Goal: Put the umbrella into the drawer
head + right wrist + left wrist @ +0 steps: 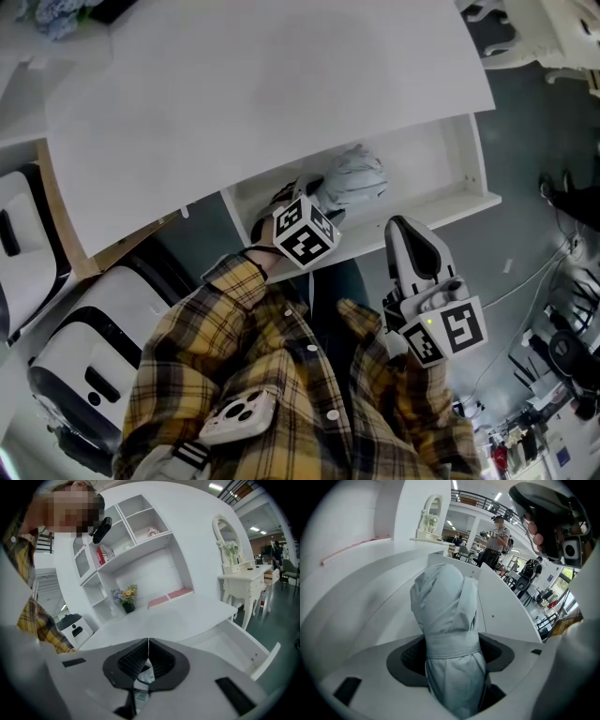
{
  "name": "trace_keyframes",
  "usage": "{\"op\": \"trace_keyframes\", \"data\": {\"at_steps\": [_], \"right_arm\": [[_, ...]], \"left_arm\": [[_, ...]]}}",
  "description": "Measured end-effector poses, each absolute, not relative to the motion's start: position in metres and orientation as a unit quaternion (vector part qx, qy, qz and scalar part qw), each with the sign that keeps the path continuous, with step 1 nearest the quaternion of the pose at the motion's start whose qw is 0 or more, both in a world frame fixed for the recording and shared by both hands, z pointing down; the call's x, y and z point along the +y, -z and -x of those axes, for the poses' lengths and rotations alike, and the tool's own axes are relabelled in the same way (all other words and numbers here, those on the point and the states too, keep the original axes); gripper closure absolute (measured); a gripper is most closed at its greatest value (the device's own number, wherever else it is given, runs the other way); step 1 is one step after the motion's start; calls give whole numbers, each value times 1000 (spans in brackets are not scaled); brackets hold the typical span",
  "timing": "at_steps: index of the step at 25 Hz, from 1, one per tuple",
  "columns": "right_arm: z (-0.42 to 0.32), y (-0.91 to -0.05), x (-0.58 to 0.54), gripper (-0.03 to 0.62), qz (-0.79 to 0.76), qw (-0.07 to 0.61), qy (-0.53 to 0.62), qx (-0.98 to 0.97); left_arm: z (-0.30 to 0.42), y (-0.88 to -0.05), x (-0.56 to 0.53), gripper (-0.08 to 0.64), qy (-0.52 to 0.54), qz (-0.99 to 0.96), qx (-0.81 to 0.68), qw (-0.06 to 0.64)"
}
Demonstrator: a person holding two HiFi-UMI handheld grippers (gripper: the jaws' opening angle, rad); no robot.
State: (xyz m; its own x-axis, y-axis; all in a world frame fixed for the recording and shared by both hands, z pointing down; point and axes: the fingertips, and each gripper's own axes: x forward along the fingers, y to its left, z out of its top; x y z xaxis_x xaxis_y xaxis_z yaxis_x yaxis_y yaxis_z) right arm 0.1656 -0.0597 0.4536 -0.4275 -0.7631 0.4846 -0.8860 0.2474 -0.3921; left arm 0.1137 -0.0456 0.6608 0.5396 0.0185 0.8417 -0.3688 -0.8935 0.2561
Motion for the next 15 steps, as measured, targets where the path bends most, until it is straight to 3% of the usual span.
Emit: {"op": "trace_keyframes", "data": {"at_steps": [15], "right_arm": [[-167,-462,-58,575,-521,99,-330,-781]], "left_arm": [[-119,-682,-36,242,-487,-840,-83,224]]}}
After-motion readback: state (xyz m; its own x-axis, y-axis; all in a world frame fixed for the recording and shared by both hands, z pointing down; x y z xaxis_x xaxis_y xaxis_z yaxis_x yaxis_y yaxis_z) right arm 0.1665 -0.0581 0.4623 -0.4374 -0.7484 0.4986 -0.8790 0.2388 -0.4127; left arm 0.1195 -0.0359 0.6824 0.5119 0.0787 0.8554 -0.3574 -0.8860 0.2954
